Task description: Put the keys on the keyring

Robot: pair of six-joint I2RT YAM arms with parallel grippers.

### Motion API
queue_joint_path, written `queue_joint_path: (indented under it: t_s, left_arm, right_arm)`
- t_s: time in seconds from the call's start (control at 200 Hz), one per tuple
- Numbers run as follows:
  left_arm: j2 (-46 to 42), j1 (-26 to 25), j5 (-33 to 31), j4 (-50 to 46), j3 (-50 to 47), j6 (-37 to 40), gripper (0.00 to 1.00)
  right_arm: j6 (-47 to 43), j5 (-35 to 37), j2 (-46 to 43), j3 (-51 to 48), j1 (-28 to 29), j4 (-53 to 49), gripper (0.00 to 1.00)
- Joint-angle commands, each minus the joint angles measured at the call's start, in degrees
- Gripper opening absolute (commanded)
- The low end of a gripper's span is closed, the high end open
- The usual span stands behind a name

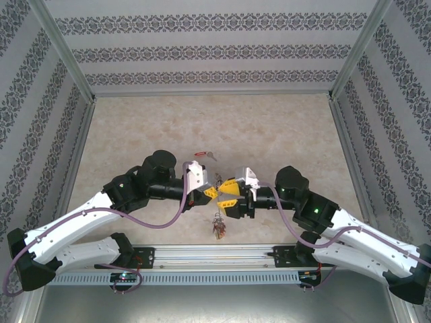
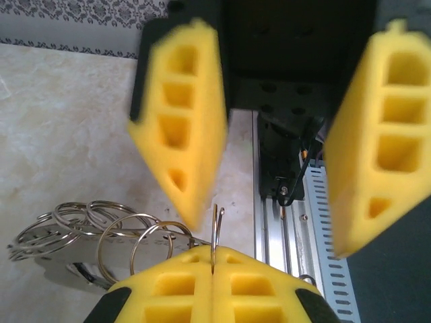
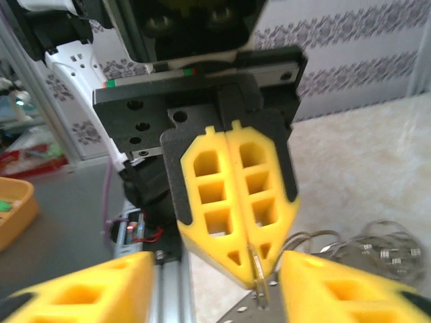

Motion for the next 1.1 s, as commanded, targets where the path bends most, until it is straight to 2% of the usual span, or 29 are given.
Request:
queue_joint_path:
  t_s: [0.0,0.23,0.37,0.425,0.57,0.659,0.719,0.779,0.964,1.099]
  left_arm:
    - [-0.93,1.13,-0.02,1.94,0.80,0.58,0.00]
    - [-3.43,2.70,0.81,1.73,-0.20,0.32,0.00]
    - [-4.71,3.91,1.43,1.55,-0.71,-0.52,0.00]
    - [-5.35,4.50,1.38,1.41,-1.14,-0.86,0.00]
    - [-7.33,7.12,0.66,0.41,-2.05,-3.00,0.00]
    - [-8.98,8.46,-2.84,-0.93,-3.06,-4.59,0.00]
    - [-10.15,9.55,-8.61,-2.05,-4.31,-5.30,0.00]
    - [-10.96,11.53,-11.79,-2.76,-5.79,-5.85,0.00]
    - [-12.39,16.52,-14.34,-3.37,-6.98,-8.30,0.00]
    - [-12.81,18.88,-16.99,-4.90,-7.41,-9.21,0.00]
  right_arm:
    - [0.93,4.85,-3.62,0.65,0.05,-0.54,0.61]
    - [2.76,15.40,-9.82,1.32,-2.32,-5.96,0.66]
    - [4.61,21.75,-6.44,5.19,-8.10,-12.53,0.68]
    - [5.06,21.62,-2.71,7.46,-11.57,-15.79,0.67]
    - [7.47,13.79,9.72,13.37,-22.12,-19.31,0.62]
    - [8.20,10.38,18.50,17.23,-25.51,-20.06,0.61]
    - [7.39,10.10,24.13,19.37,-26.01,-20.16,0.60]
    - [6.96,9.16,29.63,20.79,-25.91,-18.75,0.60]
    - [3.84,10.72,48.30,30.73,-23.40,-19.81,0.60]
    - [0.57,12.60,62.73,43.98,-21.65,-26.99,0.62]
